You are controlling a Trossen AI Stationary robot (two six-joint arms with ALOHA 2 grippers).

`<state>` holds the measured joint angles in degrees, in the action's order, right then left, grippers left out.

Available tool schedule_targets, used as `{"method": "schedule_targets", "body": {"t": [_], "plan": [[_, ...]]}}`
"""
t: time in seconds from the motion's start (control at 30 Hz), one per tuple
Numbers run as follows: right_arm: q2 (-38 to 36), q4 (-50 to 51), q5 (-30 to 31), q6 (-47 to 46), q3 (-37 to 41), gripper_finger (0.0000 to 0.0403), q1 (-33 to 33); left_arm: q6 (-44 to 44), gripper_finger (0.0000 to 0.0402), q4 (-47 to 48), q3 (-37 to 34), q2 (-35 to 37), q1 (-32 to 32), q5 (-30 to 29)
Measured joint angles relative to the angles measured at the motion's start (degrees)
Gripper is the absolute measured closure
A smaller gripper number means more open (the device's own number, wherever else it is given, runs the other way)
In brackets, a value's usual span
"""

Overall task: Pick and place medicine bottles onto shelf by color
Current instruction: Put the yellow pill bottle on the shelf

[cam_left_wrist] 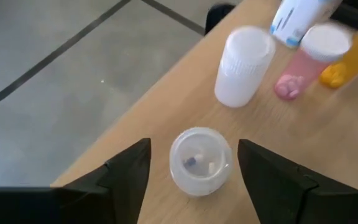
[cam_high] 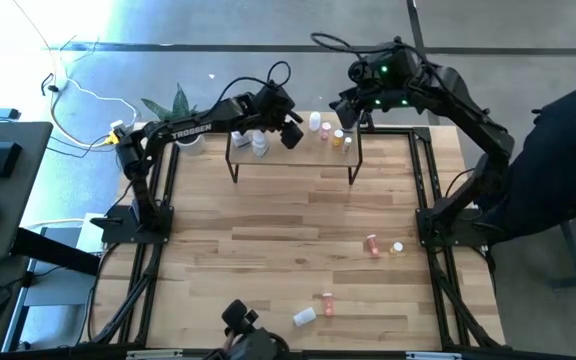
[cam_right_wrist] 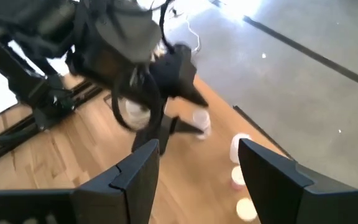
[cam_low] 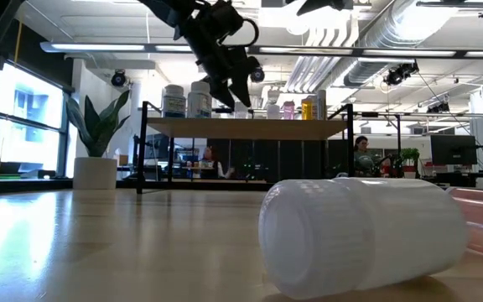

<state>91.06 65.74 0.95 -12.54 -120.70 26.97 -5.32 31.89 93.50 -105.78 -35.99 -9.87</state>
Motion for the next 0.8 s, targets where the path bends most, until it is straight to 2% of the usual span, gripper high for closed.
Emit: {"method": "schedule_targets", "body": {"t": [0.2,0.33,0.7,0.8], "plan": [[-0.3,6.1,1.4,1.0,1.0,0.0192,-2.9,1.5,0.0171,0.7,1.7,2.4,0.0,0.7],[-0.2,8.1,4.7,-0.2,4.8,0.0192,-5.4,2.2,0.0172,3.5,2.7,4.7,0.3,1.0],[-1.5,9.5,4.9,-8.6,16.1,0.0192,-12.5,3.9,0.017,11.9,2.7,11.8,3.3,1.1],[-3.5,9.4,4.9,-12.5,21.0,0.0192,-14.9,3.3,0.017,12.4,0.5,13.5,4.4,2.7]]}}
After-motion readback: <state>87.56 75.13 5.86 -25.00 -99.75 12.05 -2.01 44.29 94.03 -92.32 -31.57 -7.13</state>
